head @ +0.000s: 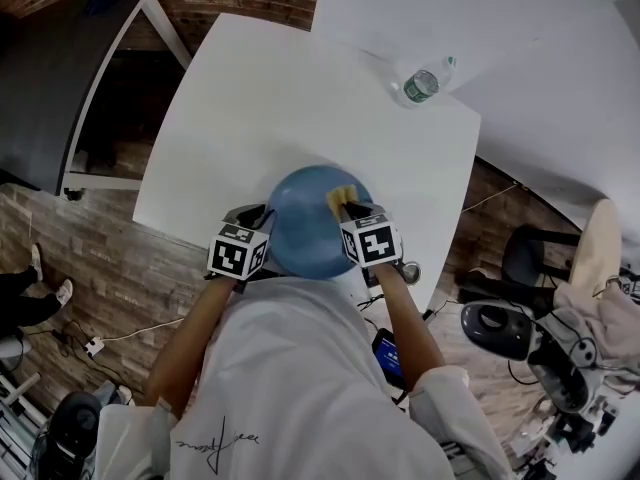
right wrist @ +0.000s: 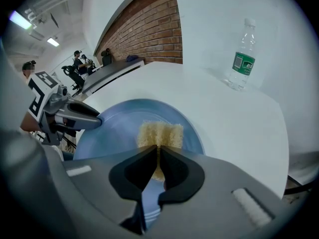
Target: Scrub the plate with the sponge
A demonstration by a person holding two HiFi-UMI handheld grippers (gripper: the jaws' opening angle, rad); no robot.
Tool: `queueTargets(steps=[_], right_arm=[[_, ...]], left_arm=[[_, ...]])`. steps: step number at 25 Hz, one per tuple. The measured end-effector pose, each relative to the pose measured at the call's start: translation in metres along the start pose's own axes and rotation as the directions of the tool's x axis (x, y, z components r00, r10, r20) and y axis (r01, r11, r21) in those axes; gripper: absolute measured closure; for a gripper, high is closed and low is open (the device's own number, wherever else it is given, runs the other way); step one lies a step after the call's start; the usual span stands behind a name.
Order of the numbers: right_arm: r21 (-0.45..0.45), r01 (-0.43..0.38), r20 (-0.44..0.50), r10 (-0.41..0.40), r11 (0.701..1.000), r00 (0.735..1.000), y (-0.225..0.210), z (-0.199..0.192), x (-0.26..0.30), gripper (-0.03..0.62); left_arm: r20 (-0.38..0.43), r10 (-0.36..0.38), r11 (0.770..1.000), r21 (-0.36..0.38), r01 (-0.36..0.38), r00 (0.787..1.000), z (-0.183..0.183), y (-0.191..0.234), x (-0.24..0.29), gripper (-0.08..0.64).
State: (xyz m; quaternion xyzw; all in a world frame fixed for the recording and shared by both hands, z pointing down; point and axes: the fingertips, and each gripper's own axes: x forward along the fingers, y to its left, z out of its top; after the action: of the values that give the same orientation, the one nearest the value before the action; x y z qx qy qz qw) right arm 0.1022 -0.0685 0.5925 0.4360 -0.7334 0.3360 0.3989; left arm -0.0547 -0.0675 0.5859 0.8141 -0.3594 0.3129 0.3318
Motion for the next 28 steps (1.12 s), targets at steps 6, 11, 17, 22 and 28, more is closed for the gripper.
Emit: queueTargets(steps=[6,11,17,22,28], right_arm=[[0.032,0.016,-0.011,-0.016,0.999,1.0,-0.003,0.006,0.01,0.565],[0.019,0.023,-0.008,-0.023,1.0,1.0,-0.001,0.012,0.011,0.563],[0.002,0.017,-0.017,-0.017,1.0,1.0,0.0,0.018,0.017,0.563],[0.004,0.019,0.009,-0.019,1.0,1.0,0.002,0.022,0.018,0.563],[0.003,0.009,0.018,-0.009,1.0,1.0,0.004,0.029,0.021,0.563]], left_arm=[[-0.01,-0.006,1.0,-0.001,0.006,1.0,-0.003,0.001,0.006,0.477],[-0.001,-0.009,1.0,-0.029,0.009,1.0,-0.004,0.002,0.003,0.482],[-0.003,0.01,0.999,-0.031,-0.01,1.0,-0.005,0.003,0.005,0.485],[-0.006,0.012,0.999,-0.049,-0.012,1.0,-0.005,0.003,0.004,0.485],[-0.004,0.021,0.998,-0.054,-0.021,1.0,-0.004,0.006,0.004,0.488]])
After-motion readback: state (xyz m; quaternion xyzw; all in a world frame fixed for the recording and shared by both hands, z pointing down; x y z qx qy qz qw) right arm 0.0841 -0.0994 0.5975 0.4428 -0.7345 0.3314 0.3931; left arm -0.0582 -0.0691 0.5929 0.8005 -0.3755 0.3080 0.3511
